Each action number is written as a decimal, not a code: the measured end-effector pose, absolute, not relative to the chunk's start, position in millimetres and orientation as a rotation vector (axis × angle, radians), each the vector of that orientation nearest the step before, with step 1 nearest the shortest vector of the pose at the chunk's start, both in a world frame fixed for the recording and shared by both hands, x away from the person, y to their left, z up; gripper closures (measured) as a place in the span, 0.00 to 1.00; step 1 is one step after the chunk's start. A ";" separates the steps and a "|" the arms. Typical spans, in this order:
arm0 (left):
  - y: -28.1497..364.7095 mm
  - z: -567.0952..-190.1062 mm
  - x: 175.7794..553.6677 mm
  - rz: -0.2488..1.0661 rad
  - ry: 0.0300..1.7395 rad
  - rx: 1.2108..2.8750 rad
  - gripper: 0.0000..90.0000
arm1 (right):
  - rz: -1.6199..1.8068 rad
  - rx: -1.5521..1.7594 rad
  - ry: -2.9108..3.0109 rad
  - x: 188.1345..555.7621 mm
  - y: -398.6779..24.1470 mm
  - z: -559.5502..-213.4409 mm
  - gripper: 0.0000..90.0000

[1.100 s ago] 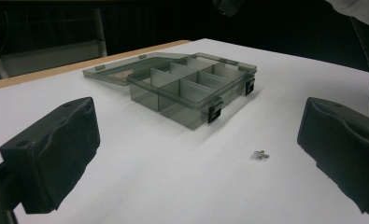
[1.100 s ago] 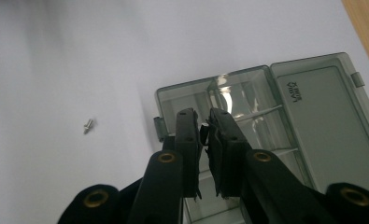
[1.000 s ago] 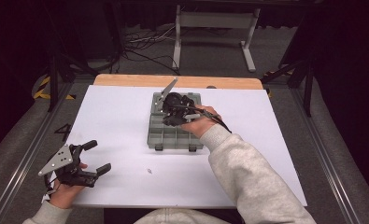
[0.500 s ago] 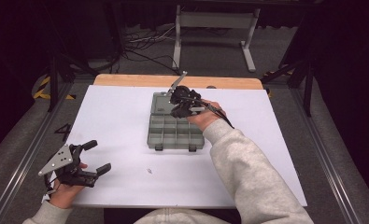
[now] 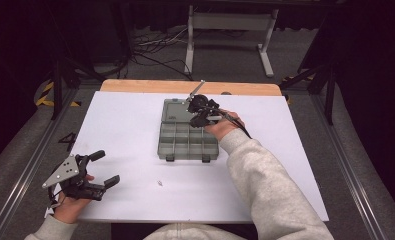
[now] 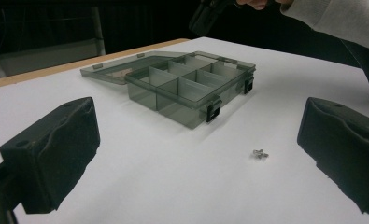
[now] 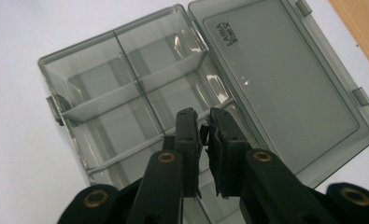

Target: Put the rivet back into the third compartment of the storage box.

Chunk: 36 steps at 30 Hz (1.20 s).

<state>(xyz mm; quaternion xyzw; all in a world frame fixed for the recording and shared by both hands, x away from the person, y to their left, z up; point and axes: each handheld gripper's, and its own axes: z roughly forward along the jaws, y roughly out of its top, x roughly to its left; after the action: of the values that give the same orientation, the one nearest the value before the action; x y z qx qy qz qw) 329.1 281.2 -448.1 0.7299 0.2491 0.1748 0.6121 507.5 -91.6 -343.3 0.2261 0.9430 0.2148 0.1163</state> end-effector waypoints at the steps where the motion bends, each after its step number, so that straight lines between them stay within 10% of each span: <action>1: 281.2 -448.2 329.0 0.399 0.579 1.681 0.00 | 0.625 0.673 2.766 508.6 -92.0 -344.8 0.91; 36: 281.2 -448.1 329.8 0.404 0.565 1.692 0.00 | 0.536 0.810 2.799 527.4 -101.3 -392.4 0.91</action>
<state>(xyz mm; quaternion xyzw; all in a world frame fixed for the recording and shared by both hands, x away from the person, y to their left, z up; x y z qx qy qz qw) 329.8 281.2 -448.1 0.7329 0.2449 0.1750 0.6101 527.4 -101.3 -392.4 0.2722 0.9409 0.1803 0.0893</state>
